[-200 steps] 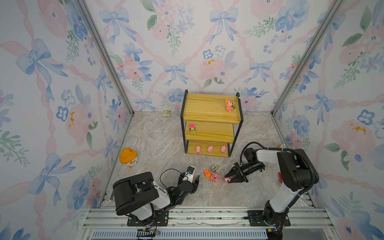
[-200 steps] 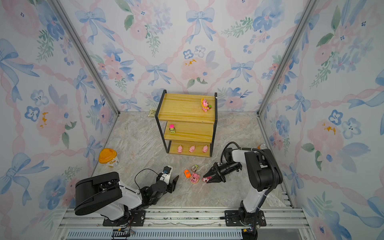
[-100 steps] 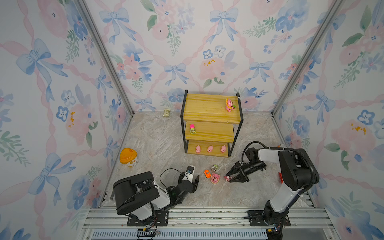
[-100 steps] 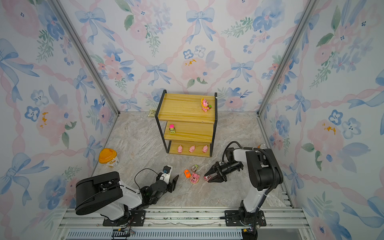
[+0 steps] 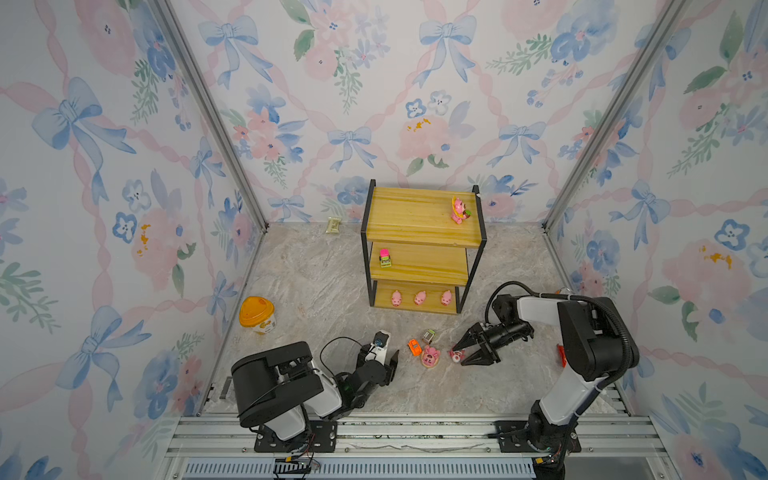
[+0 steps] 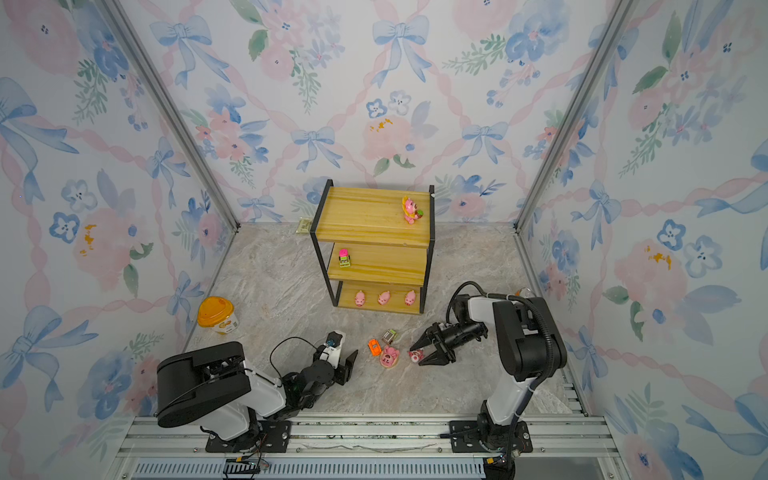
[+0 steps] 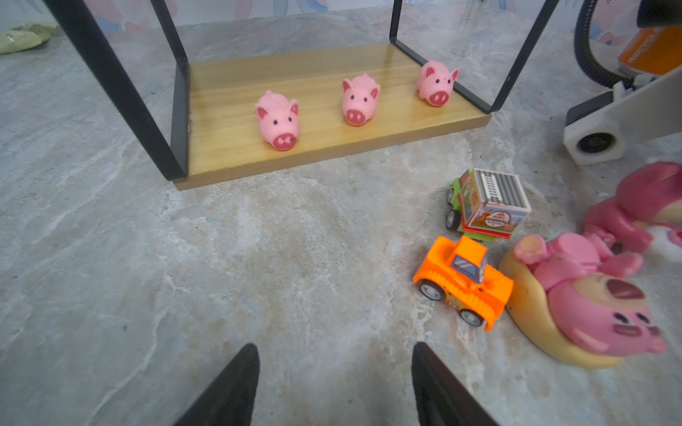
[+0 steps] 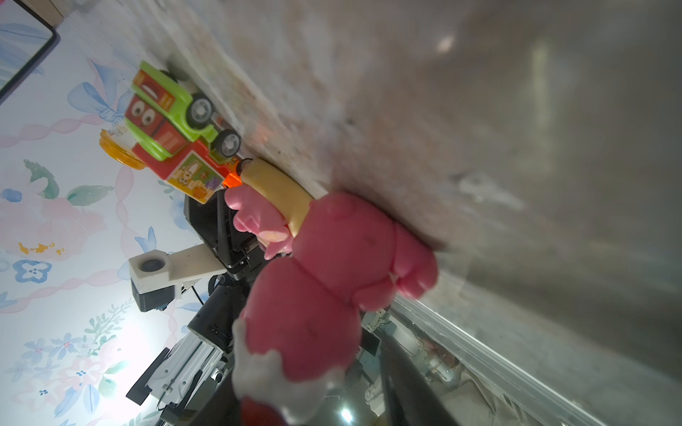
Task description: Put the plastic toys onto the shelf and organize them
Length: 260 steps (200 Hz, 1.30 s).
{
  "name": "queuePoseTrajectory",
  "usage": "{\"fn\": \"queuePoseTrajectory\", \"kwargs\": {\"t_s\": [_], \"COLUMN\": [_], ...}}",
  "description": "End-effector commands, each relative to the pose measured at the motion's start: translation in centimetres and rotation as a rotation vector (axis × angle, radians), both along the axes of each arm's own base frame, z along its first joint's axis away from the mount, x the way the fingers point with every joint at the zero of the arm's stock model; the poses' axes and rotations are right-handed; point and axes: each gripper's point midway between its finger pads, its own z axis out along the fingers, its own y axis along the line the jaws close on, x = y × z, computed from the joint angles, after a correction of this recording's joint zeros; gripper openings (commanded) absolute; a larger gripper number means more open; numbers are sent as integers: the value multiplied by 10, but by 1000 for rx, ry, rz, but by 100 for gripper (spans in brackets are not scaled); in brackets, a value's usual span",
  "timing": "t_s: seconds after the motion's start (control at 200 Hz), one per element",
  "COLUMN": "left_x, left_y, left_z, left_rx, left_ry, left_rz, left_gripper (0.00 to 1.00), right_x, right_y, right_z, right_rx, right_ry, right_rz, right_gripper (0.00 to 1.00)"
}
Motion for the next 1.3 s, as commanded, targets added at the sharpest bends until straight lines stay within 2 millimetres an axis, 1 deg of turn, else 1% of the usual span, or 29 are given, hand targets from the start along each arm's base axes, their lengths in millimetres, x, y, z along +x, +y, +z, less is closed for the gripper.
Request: {"fn": "queuePoseTrajectory", "kwargs": {"t_s": [0.0,0.09,0.12,0.14,0.26,0.285,0.415,0.51,0.595,0.67,0.77,0.9,0.99,1.155,1.295], "left_x": [2,1,2,2,1,1,1,1,1,1,1,0,0,0,0], "left_y": [-1,-1,-1,-1,-1,-1,-1,-2,-2,-1,1,3,3,4,3], "left_z": [2,5,5,5,6,6,7,7,9,10,10,9,8,8,5], "left_rx": [-4,-7,-8,-8,-8,-9,-15,-16,-21,-18,-22,-28,-28,-34,-33], "left_ry": [-9,-13,-14,-15,-15,-16,-15,-15,-18,-23,-20,-14,-12,-8,0], "left_rz": [-4,-7,-8,-9,-12,-12,-10,-12,-15,-14,-9,-6,-8,2,3], "left_gripper": [67,67,67,67,67,67,67,67,67,67,67,67,67,67,67], "right_x": [-1,-1,-2,-1,-1,-1,4,3,1,3,5,8,10,10,12], "right_y": [-9,-8,-8,-7,-10,-15,-26,-36,-43,-49,-51,-43,-34,-35,-29], "right_z": [8,21,22,29,49,49,63,65,65,65,62,57,56,53,54], "right_rx": [-64,-73,-81,-86,-156,-207,-387,-567,-689,-755,-773,-732,-691,-695,-664], "right_ry": [-38,-104,-114,-153,-277,-309,-499,-608,-669,-700,-746,-831,-877,-924,-1004], "right_rz": [43,78,92,102,191,218,348,493,600,616,594,569,551,533,471], "right_gripper": [52,54,54,54,56,57,57,55,53,49,46,45,47,50,51]}}
